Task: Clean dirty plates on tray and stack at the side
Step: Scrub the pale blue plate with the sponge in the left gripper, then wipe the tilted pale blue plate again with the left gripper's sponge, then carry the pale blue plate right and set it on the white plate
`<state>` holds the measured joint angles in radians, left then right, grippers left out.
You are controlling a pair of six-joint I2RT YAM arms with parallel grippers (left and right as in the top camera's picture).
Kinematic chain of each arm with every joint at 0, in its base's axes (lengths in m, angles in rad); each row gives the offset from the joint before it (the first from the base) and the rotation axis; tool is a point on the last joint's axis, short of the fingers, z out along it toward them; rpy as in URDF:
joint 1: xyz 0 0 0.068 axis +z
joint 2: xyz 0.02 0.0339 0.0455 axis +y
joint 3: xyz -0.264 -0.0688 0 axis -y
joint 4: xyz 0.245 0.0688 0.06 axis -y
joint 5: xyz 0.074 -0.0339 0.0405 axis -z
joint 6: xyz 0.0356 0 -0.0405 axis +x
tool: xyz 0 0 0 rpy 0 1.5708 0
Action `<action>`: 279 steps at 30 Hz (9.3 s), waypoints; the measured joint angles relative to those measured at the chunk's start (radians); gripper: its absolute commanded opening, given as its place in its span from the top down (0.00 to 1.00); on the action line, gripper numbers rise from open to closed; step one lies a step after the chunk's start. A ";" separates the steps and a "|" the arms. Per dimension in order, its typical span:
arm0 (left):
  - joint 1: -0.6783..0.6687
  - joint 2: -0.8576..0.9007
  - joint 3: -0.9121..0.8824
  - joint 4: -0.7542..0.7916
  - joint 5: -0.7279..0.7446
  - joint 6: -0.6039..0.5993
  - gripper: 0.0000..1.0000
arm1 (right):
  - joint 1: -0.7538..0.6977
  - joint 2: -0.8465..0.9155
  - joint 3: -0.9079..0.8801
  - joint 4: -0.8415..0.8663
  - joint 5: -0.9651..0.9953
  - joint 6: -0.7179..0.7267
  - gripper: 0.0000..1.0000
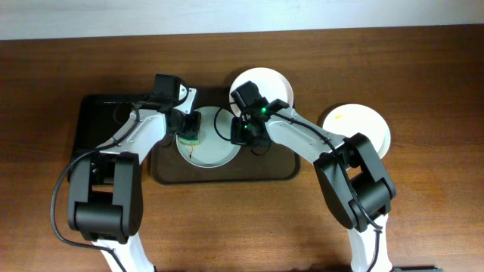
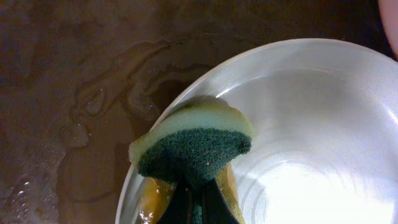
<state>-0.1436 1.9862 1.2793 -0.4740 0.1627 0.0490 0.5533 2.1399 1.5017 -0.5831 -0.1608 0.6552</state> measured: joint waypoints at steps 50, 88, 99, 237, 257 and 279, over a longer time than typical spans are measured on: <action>0.004 0.103 0.132 -0.040 0.209 -0.020 0.99 | -0.005 0.002 0.005 -0.011 0.008 0.002 0.96; -0.016 0.130 0.463 -0.420 -0.147 -0.050 0.99 | 0.005 0.004 0.006 -0.027 -0.023 -0.005 0.96; -0.016 0.131 0.682 -0.592 -0.182 -0.051 0.99 | 0.005 0.006 0.007 -0.042 -0.041 0.011 0.96; -0.087 0.024 0.033 -0.177 -0.581 -0.394 0.99 | 0.008 0.171 0.254 -0.109 -0.153 -0.001 0.96; -0.115 0.053 0.001 0.335 -0.706 -0.218 0.99 | 0.003 0.171 0.254 -0.108 -0.144 0.023 0.96; -0.100 0.066 0.337 -0.574 -0.311 -0.097 0.99 | -0.001 0.171 0.255 -0.108 -0.143 -0.013 0.96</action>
<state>-0.2436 2.0525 1.6165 -1.0481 -0.1482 -0.0483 0.5526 2.3108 1.7569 -0.6907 -0.3042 0.6426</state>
